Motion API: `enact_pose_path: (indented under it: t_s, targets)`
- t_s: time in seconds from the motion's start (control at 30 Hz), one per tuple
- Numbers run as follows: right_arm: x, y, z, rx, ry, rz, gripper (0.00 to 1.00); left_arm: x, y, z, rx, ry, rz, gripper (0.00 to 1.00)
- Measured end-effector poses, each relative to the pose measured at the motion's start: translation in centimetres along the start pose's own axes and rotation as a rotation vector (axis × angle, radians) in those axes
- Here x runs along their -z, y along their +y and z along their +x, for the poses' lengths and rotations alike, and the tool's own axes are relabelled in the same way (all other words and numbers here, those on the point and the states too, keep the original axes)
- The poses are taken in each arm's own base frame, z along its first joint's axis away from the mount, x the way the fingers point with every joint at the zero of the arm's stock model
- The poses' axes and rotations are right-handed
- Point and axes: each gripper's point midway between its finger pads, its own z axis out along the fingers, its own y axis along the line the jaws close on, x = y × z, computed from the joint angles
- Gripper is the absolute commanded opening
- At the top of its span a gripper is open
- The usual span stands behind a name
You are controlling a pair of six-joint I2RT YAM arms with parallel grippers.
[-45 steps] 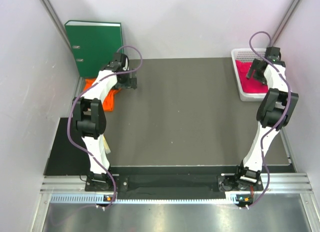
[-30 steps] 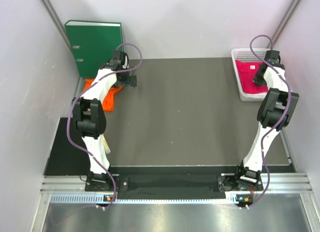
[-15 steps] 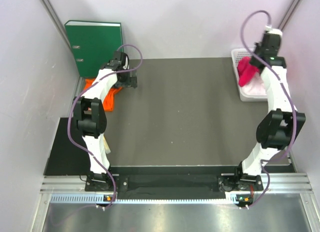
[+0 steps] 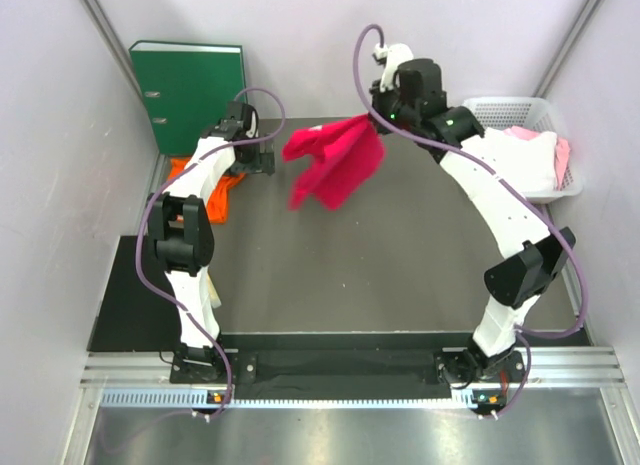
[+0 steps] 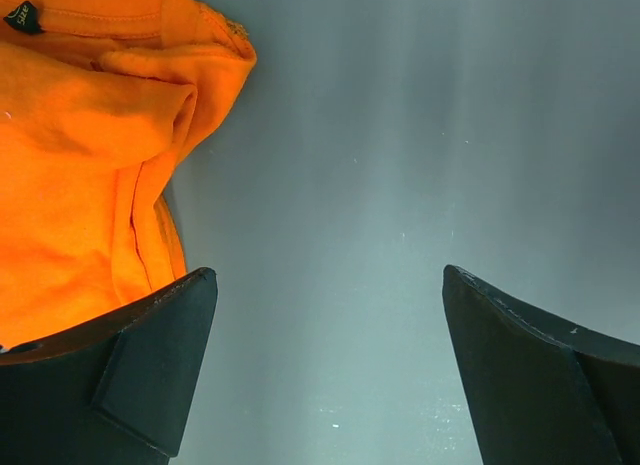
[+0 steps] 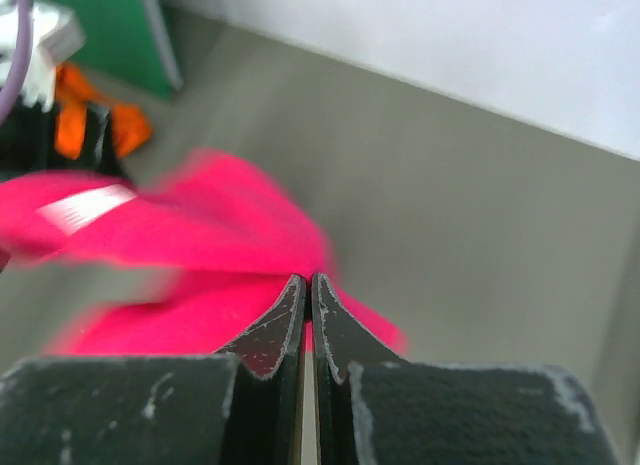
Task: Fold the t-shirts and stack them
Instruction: Move the tshirt to the center of the board
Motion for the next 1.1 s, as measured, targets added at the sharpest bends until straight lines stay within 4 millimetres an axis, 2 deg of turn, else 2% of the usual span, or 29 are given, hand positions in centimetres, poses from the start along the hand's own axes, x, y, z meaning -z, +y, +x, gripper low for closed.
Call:
enact_pose_path:
  t_s: [0.03, 0.1, 0.17, 0.23, 0.3, 0.33, 0.37, 0.4, 0.43, 0.47, 0.53, 0.57, 0.67, 0.73, 0.87, 0.97, 1.1]
  targets:
    - [0.0, 0.8, 0.5, 0.004, 0.012, -0.024, 0.00, 0.0, 0.0, 0.0, 0.000, 0.000, -0.003, 0.99]
    - [-0.2, 1.8, 2.6, 0.008, 0.059, -0.062, 0.00, 0.0, 0.1, 0.0, 0.001, -0.001, -0.007, 0.99]
    - [-0.3, 2.0, 6.5, 0.006, 0.145, -0.075, 0.04, 0.0, 0.2, 0.0, 0.003, -0.002, -0.010, 0.99]
    - [-0.6, 1.7, 10.9, -0.001, 0.235, -0.069, 0.21, 0.0, 0.2, 0.0, 0.003, -0.001, -0.009, 0.99]
    - [-0.8, 1.1, 16.9, -0.009, 0.368, -0.052, 0.29, 0.0, 0.1, 0.0, 0.004, -0.001, -0.007, 0.99]
    - [-0.8, 0.7, 20.6, -0.012, 0.462, -0.041, 0.39, 0.0, 0.0, 0.0, 0.004, 0.000, -0.002, 0.99]
    - [-0.8, 0.3, 24.1, -0.016, 0.553, -0.030, 0.53, 0.0, -0.1, 0.0, 0.004, 0.001, 0.004, 0.99]
    - [-0.8, 0.1, 26.7, -0.019, 0.619, -0.021, 0.69, 0.0, -0.3, 0.1, 0.004, 0.003, 0.015, 0.99]
    - [-0.6, -0.1, 30.1, -0.023, 0.707, -0.011, 0.91, 0.0, -0.5, 0.1, 0.006, 0.006, 0.028, 0.99]
    - [-0.2, -0.4, 33.2, -0.022, 0.786, 0.000, 0.96, 0.1, -0.9, 0.1, 0.008, 0.009, 0.048, 0.99]
    - [1.0, -0.7, 36.3, -0.045, 0.876, 0.023, 0.96, 0.1, -1.7, 0.2, 0.016, 0.013, 0.093, 0.99]
    - [1.2, -0.7, 36.4, -0.049, 0.879, 0.028, 0.97, 0.1, -2.4, 0.2, 0.023, 0.013, 0.132, 0.99]
    - [0.8, -0.7, 34.7, -0.060, 0.830, 0.038, 0.96, 0.2, -4.7, 1.1, 0.036, 0.034, 0.259, 0.94]
    - [0.2, -0.8, 33.5, -0.060, 0.799, 0.048, 0.96, 0.5, -6.4, 2.2, 0.041, 0.070, 0.336, 0.91]
    - [-0.8, -1.2, 31.4, -0.062, 0.740, 0.080, 0.95, 1.4, -9.8, 4.3, 0.026, 0.134, 0.463, 0.90]
    - [-1.1, -1.6, 30.6, -0.071, 0.715, 0.109, 0.95, 2.7, -11.9, 6.5, -0.010, 0.179, 0.527, 0.90]
    - [-1.2, -2.9, 30.4, -0.095, 0.706, 0.156, 0.95, 5.8, -14.0, 9.0, -0.088, 0.208, 0.594, 0.88]
